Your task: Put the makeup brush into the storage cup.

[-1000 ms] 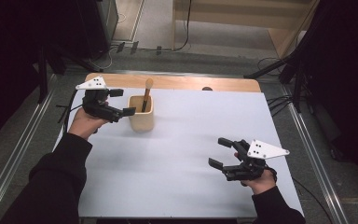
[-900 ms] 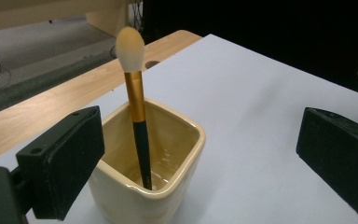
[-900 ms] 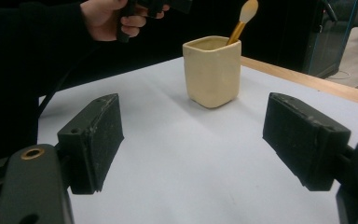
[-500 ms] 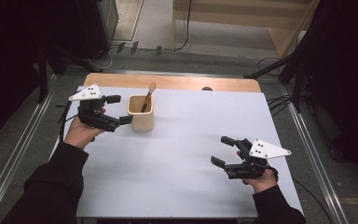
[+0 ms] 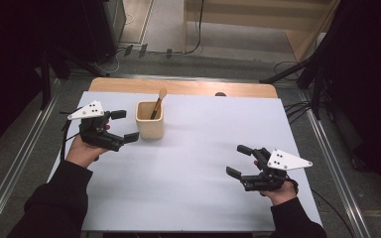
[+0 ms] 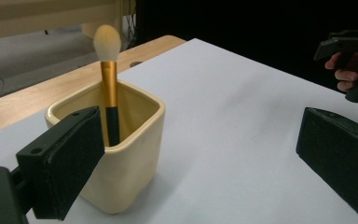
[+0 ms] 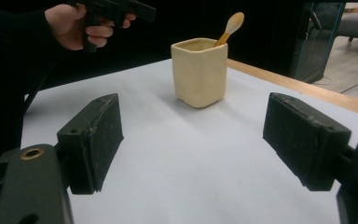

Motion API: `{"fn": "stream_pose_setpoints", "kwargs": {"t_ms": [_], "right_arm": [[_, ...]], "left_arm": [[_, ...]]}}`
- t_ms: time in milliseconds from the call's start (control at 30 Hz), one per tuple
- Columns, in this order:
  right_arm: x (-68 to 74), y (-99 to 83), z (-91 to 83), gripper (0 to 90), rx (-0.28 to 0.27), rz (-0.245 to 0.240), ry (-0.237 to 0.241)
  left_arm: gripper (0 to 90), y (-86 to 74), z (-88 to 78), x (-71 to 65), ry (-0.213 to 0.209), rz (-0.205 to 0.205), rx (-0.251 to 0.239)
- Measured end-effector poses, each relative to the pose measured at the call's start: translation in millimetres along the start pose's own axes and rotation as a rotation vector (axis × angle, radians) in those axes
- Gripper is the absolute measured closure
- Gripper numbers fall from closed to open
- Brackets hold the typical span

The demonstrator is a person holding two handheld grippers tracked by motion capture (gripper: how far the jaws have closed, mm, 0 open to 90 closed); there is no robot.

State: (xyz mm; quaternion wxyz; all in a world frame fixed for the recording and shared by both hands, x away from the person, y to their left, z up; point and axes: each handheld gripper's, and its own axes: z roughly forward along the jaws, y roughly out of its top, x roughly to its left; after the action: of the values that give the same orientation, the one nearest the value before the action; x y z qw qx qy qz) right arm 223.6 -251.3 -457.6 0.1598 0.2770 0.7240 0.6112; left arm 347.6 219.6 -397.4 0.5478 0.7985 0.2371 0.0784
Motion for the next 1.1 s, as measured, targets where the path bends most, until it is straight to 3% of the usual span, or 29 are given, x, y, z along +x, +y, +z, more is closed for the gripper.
{"fn": "stream_pose_setpoints", "kwargs": {"t_ms": [667,1100], "right_arm": [[-1.3,-2.0,-8.9,20.6,0.007,0.001,0.012],[-0.7,-2.6,-12.1,20.5,0.005,0.000,0.009]], "left_arm": [[1.9,-29.0,-13.8,-38.1,-0.056,0.017,-0.026],[1.9,-45.7,-25.3,-59.6,-0.059,0.031,-0.057]]}}
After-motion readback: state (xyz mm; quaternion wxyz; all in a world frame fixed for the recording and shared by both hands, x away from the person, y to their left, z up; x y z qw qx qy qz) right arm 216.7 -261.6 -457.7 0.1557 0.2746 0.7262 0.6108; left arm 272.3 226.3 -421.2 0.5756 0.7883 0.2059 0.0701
